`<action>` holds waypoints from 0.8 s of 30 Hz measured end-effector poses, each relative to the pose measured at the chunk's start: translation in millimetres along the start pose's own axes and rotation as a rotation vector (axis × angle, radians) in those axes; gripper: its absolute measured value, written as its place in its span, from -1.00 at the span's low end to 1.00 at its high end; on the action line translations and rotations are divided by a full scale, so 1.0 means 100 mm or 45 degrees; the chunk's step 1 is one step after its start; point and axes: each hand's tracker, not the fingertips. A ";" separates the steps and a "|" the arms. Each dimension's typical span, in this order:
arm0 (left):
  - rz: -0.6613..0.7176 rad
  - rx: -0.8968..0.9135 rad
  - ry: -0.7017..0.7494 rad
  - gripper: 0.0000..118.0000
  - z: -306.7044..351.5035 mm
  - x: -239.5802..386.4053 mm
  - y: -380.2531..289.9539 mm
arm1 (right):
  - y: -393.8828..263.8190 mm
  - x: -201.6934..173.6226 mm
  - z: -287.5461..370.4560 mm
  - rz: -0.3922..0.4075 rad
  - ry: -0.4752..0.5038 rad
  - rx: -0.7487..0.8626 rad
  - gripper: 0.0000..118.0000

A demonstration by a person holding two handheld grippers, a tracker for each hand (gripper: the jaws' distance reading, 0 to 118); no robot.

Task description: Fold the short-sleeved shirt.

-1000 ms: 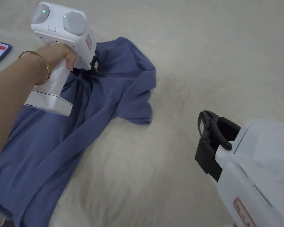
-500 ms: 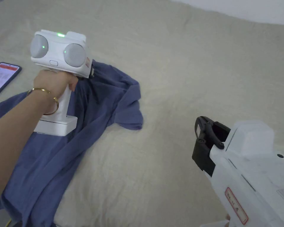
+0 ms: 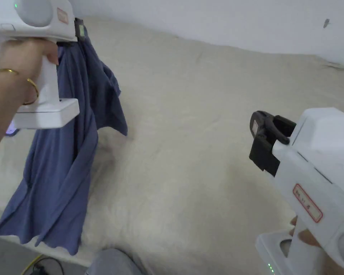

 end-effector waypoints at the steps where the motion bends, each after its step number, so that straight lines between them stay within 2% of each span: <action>1: -0.020 0.046 -0.022 -1.00 0.14 0.06 0.11 | 0.03 0.03 0.08 -0.006 -0.009 0.020 -1.00; 7: -0.152 0.202 -0.141 -1.00 0.62 0.64 0.58 | 0.14 0.28 0.47 -0.037 -0.095 0.112 -1.00; 11: -0.201 0.216 -0.284 -1.00 0.52 1.10 0.63 | 0.18 0.48 0.74 -0.049 -0.186 0.141 -1.00; 15: -0.283 0.178 -0.448 -1.00 0.47 1.81 0.42 | 0.17 0.79 0.99 -0.066 -0.329 0.156 -1.00; 18: -0.258 0.117 -0.610 -1.00 0.40 2.41 0.19 | 0.13 1.04 1.19 -0.133 -0.421 0.160 -1.00; 20: -0.268 0.076 -0.695 -1.00 0.36 2.81 0.01 | 0.10 1.16 1.30 -0.126 -0.503 0.154 -1.00; 24: -0.393 -0.027 -0.885 -1.00 0.35 3.65 -0.49 | 0.01 1.41 1.53 -0.138 -0.612 0.139 -1.00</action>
